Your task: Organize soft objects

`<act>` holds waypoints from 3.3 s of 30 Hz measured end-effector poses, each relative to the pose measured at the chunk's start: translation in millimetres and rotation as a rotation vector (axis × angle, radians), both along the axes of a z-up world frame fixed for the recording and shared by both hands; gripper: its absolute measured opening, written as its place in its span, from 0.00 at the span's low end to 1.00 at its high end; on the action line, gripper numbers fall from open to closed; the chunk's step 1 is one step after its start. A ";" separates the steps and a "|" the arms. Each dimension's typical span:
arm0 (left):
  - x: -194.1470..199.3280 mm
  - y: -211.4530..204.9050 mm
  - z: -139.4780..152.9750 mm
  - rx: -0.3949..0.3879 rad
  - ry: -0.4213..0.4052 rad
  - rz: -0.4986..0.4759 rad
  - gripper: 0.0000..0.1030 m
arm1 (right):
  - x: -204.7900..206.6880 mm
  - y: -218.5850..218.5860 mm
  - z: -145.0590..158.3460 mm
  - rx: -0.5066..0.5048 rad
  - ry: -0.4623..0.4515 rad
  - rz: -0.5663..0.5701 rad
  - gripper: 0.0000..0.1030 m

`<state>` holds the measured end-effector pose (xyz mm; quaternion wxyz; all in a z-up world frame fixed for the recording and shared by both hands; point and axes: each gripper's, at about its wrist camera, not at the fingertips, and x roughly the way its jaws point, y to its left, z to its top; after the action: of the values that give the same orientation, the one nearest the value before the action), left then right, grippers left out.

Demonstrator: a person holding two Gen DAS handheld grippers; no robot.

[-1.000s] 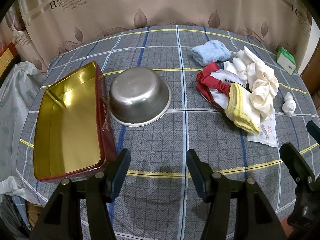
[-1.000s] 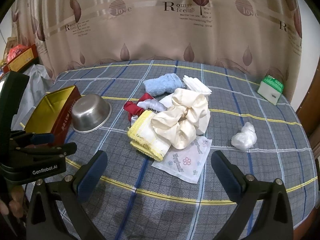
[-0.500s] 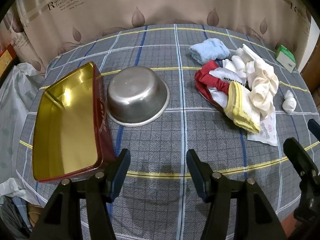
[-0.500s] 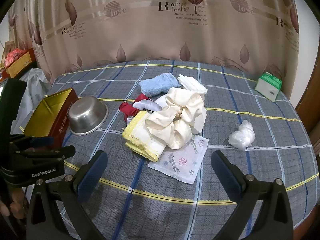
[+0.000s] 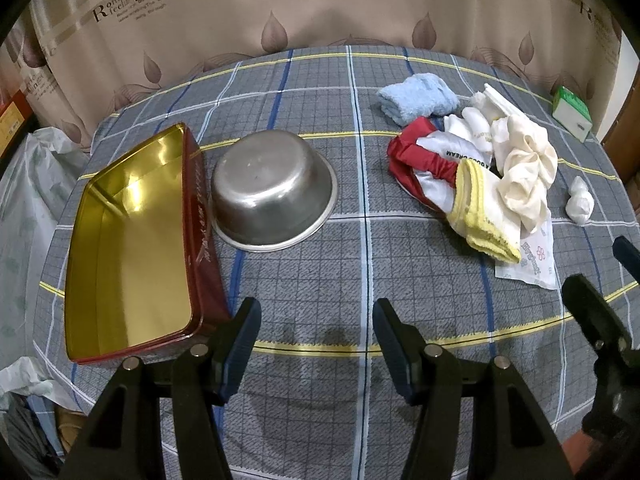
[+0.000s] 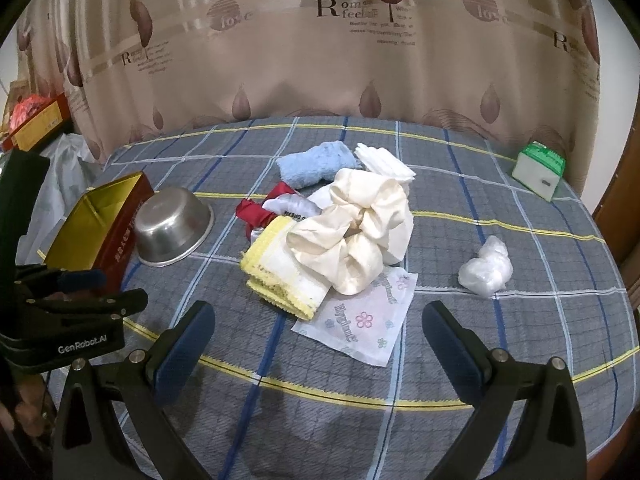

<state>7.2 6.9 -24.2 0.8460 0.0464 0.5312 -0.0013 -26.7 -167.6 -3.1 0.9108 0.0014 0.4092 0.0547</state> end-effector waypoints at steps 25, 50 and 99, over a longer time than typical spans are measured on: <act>18.5 -15.9 -16.5 -0.018 0.019 -0.057 0.58 | 56.1 -128.3 -45.7 -0.112 0.099 -0.223 0.87; 46.2 -87.0 10.2 -0.147 -0.035 -0.254 0.58 | 86.2 -142.7 -77.4 -0.097 0.084 -0.222 0.41; 74.1 -117.6 17.3 -0.297 0.088 -0.292 0.17 | 86.3 -142.8 -84.2 -0.047 0.091 -0.216 0.45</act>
<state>81.2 -110.7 -6.9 0.8104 -0.0026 0.5491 -0.2043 59.6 -310.4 -87.3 0.8917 0.0266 0.4486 -0.0536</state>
